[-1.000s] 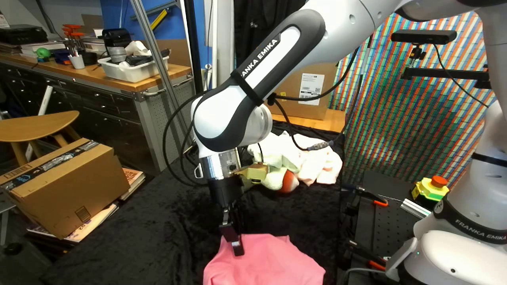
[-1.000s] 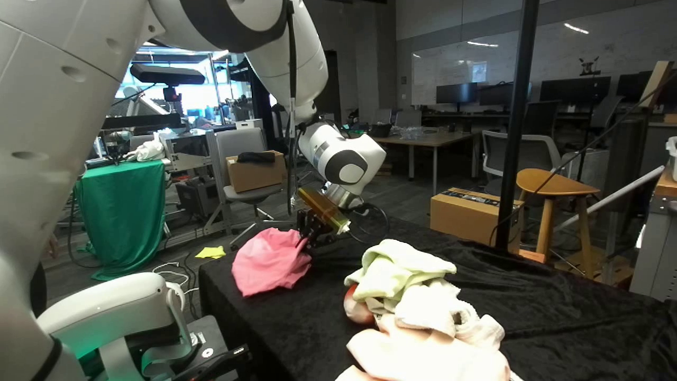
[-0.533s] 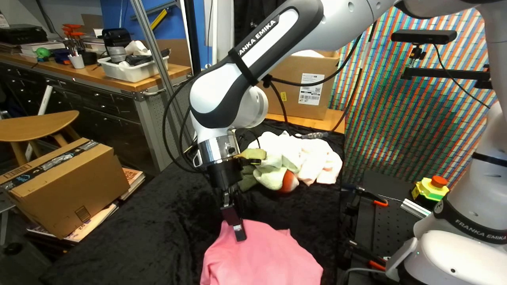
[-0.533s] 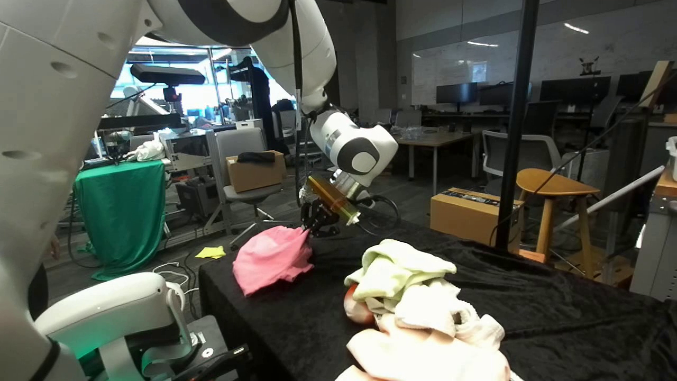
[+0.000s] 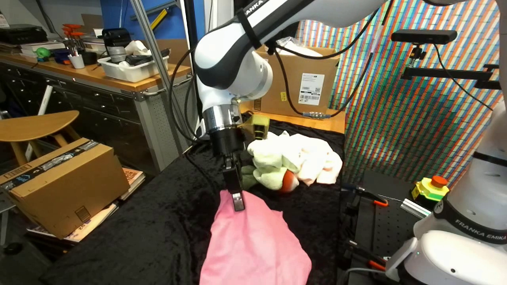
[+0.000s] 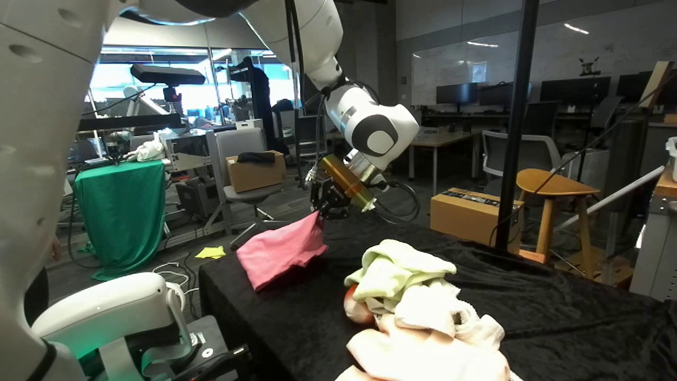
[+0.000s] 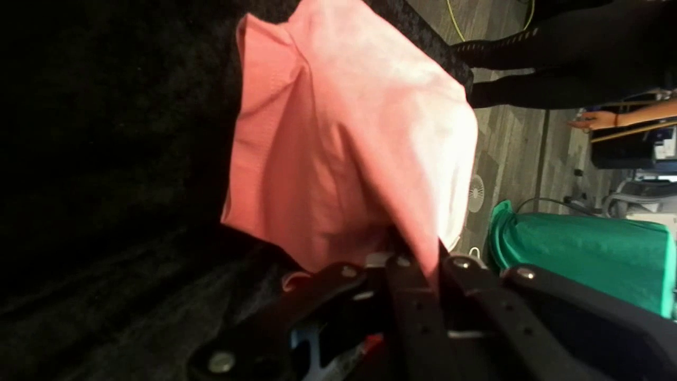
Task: Pile the things on the table on top of the rope
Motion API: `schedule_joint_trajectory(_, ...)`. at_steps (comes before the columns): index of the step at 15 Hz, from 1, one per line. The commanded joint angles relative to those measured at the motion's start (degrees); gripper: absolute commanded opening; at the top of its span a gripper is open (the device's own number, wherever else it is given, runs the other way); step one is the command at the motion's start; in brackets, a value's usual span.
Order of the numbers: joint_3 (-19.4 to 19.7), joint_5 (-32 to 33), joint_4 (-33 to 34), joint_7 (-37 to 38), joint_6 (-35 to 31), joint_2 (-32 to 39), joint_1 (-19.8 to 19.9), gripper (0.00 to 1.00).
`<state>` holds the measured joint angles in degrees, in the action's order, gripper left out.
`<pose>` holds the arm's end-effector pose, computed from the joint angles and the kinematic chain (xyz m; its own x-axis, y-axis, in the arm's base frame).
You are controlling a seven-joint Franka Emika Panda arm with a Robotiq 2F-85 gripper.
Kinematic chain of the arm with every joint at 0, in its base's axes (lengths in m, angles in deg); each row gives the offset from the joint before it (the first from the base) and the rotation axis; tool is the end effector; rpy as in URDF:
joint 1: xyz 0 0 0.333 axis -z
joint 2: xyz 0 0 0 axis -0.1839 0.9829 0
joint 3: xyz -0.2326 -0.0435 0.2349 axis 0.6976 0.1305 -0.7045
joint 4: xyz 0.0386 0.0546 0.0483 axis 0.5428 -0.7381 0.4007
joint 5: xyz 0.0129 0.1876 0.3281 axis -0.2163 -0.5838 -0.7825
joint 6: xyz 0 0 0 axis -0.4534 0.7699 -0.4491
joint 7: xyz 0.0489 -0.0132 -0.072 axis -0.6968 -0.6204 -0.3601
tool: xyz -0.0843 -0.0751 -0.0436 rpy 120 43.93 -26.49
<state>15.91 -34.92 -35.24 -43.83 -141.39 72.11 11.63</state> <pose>0.5414 0.2073 0.2798 0.7725 0.6064 -0.1884 0.3507 -0.6548 -0.6695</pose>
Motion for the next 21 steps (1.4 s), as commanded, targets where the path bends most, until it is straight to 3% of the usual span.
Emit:
schedule_joint_trajectory(1, 1.78, -4.32, -0.79, -5.25, 4.41, -4.64, 2.03, 0.07)
schedule_joint_trajectory(9, 9.31, -9.88, -5.28, -13.12, 6.89, -14.93, 4.06, 0.06)
schedule_joint_trajectory(21, 23.74, -10.68, -15.15, -15.78, 1.29, -32.31, 7.18, 0.07)
